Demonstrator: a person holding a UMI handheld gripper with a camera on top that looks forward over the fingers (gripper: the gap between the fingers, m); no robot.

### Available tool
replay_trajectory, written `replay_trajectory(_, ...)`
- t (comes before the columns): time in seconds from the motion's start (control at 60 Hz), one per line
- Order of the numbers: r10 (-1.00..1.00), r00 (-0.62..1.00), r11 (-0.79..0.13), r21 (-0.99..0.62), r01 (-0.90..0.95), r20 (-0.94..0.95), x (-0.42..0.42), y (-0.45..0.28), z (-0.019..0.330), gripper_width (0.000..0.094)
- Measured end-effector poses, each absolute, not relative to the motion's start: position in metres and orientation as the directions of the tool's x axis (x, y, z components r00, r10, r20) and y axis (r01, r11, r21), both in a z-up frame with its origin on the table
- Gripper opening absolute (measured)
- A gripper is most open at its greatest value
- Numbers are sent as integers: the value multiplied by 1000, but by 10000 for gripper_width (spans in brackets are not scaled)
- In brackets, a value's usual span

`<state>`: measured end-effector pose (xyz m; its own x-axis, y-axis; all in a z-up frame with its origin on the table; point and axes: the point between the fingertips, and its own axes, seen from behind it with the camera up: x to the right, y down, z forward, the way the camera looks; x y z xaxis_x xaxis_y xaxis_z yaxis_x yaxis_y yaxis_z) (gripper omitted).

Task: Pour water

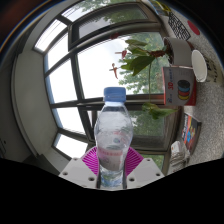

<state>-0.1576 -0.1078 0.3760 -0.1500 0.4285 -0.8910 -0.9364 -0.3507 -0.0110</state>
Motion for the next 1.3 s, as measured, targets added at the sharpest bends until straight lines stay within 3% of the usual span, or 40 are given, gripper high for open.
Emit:
replay_trajectory(0.133, 341, -451, -392, 311, -866, -825, -108, -59, 356, 285)
replay_trajectory(0.35, 219, -701, -337, 621, -707, -679, -52, -1, 289, 283)
replay_trajectory(0.483, 168, -724, -345, 648, -679, -670, -50, 5, 274, 285)
replay_trajectory(0.65, 181, -669, -434, 552, -712, -720, -59, -4, 315, 283)
replay_trajectory(0.733, 267, -550, -467, 393, -792, -791, -56, -13, 357, 282)
replay_trajectory(0.833, 430, -270, -402, 85, -912, -861, -32, -19, 410, 283)
replay_trajectory(0.933, 569, 123, -204, -284, -937, -813, 0, -27, 454, 283)
replay_trajectory(1.033, 563, 502, 48, -580, -813, -657, 49, -26, 474, 283)
replay_trajectory(1.1, 497, 683, 178, -708, -684, -535, 87, -22, 471, 283)
replay_trajectory(1.167, 393, 820, 245, -812, -530, -417, 121, -12, 452, 283)
replay_trajectory(1.3, 163, 968, 215, -950, -225, -193, 191, 16, 369, 284)
